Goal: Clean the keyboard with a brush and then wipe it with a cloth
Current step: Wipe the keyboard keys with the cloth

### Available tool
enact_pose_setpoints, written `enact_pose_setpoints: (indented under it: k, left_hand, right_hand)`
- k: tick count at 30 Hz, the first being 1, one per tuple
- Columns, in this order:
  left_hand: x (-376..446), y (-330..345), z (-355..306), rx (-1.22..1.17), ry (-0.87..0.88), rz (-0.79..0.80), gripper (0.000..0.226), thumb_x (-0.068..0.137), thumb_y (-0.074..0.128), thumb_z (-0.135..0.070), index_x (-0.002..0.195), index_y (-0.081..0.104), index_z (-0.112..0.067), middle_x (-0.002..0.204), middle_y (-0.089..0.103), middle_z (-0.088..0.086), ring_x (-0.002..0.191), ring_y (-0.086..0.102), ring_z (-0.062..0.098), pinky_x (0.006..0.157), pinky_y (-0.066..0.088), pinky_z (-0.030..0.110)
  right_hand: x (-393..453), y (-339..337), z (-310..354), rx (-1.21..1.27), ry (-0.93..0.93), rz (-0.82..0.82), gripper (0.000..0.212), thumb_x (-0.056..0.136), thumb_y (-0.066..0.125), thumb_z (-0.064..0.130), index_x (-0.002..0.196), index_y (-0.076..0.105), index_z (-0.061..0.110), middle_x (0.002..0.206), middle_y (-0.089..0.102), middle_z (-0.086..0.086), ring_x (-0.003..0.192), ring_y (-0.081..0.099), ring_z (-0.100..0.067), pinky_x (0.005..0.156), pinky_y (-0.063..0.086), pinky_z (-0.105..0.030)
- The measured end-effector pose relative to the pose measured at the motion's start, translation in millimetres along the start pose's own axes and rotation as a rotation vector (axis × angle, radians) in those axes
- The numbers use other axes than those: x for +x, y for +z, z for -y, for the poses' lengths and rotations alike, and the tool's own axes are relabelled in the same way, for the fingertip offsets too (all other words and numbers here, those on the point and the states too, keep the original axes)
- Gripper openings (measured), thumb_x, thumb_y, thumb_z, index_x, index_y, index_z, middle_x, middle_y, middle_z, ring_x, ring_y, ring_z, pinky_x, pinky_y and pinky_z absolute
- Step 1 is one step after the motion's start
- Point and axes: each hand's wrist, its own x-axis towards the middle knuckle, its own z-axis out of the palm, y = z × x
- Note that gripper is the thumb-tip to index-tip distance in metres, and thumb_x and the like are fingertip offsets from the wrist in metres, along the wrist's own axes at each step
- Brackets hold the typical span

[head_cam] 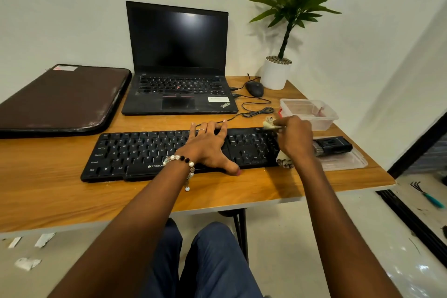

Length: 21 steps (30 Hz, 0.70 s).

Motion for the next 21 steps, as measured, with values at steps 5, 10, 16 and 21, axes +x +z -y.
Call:
enact_pose_setpoints:
  k: [5,10,16,21]
  left_hand:
    - [0.6,-0.5,-0.3,0.003,-0.006,-0.008,0.139,0.054,0.066,-0.082,0.152,-0.014,-0.022,0.157,0.003,0.005,0.145,-0.003,0.033,0.115,-0.012,0.057]
    - [-2.2,-0.6,-0.6,-0.007,-0.019,0.003,0.139,0.055,0.066,-0.081,0.152,-0.016,-0.023,0.157,0.002,0.008,0.146,-0.004,0.035,0.115,-0.013,0.057]
    - [-8.8,-2.0,-1.8,-0.017,-0.006,-0.01,0.135,0.057,0.062,-0.084,0.152,-0.014,-0.027,0.16,0.0,0.007,0.147,-0.005,0.034,0.111,-0.02,0.06]
    - [-18.2,-13.8,-5.7,-0.475,0.167,-0.003,0.123,0.056,0.071,-0.075,0.154,0.011,-0.031,0.16,0.009,-0.007,0.146,0.009,0.025,0.118,0.005,0.052]
  right_hand:
    - [-26.8,28.5,5.9,-0.076,-0.092,0.042,0.049,0.087,0.058,-0.003,0.132,0.057,0.015,0.135,0.041,-0.018,0.118,0.048,-0.029,0.101,0.039,-0.031]
    - [-53.0,23.2,2.8,0.0,-0.166,0.13,0.046,0.088,0.057,-0.001,0.126,0.063,0.024,0.129,0.052,-0.011,0.113,0.053,-0.021,0.098,0.039,-0.023]
    - [-55.1,-15.0,3.9,0.778,0.019,0.384,0.029,0.09,0.058,-0.003,0.111,0.07,0.013,0.105,0.073,-0.002,0.091,0.067,-0.015,0.076,0.054,-0.025]
    - [-42.7,-24.8,-2.6,1.261,0.194,0.476,0.03,0.08,0.066,0.004,0.11,0.068,0.01,0.097,0.074,-0.015,0.068,0.071,-0.022,0.052,0.057,-0.028]
